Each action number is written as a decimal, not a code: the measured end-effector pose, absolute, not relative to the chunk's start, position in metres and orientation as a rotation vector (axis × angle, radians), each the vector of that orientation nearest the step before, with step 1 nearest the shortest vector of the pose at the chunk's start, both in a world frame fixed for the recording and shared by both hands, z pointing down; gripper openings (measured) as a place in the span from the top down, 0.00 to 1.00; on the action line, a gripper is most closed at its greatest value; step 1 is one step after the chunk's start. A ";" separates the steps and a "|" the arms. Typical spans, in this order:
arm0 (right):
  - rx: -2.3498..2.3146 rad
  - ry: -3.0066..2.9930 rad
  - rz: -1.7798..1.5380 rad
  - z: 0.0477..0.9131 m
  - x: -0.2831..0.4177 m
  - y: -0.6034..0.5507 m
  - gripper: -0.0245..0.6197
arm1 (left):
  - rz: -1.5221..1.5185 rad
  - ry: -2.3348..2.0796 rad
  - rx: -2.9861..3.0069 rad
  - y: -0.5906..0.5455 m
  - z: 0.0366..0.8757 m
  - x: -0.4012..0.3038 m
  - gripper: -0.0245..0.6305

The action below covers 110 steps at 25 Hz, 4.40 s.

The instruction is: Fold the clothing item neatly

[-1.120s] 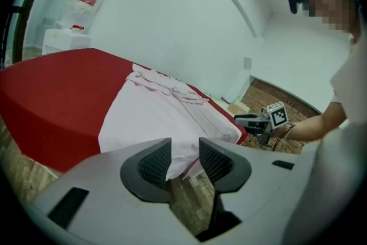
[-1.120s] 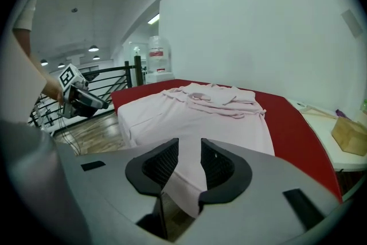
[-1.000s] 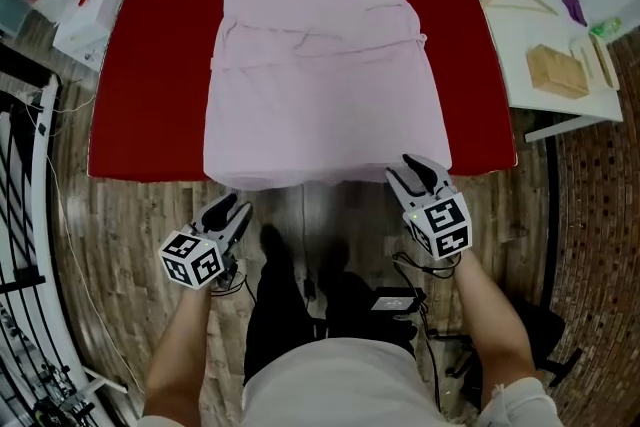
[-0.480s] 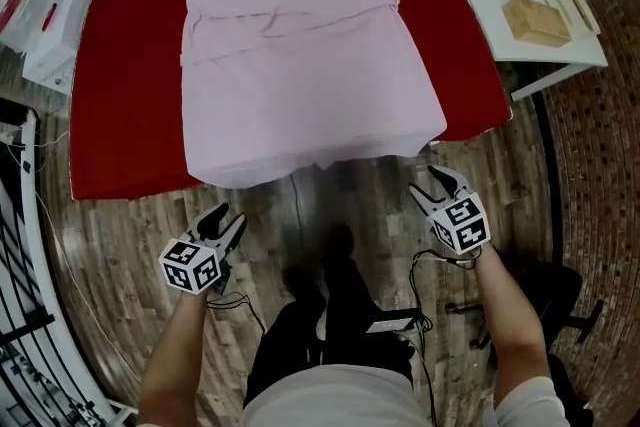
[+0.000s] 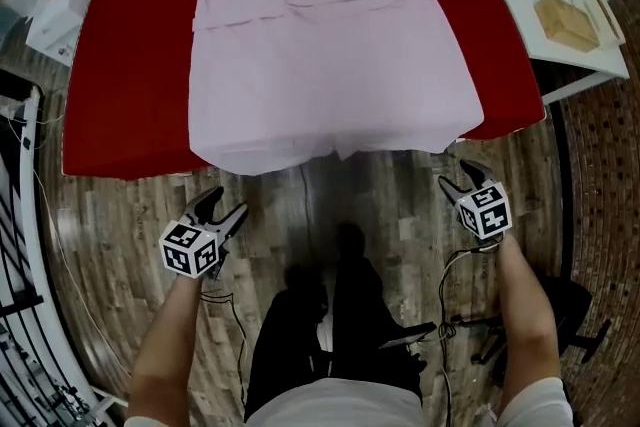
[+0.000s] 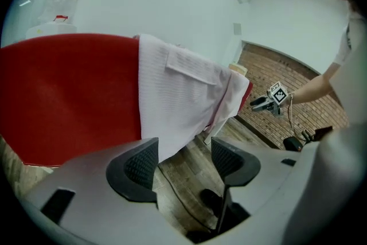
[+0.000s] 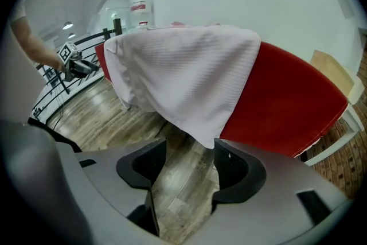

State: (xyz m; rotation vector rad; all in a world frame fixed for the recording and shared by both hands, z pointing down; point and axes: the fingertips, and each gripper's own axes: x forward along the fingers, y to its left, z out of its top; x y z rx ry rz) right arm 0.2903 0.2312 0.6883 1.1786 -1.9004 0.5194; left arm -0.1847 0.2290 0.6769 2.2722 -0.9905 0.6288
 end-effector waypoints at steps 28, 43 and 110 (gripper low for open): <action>0.964 -1.925 0.470 0.789 0.298 0.167 0.54 | 0.856 -0.818 2.287 0.167 0.818 -0.171 0.47; 0.918 -1.930 0.698 0.774 0.252 0.217 0.92 | 0.665 -0.679 2.094 0.216 0.787 -0.135 0.95; 1.086 -2.286 0.257 0.266 0.151 -0.010 0.92 | -0.228 -0.103 2.416 -0.003 0.240 -0.143 0.95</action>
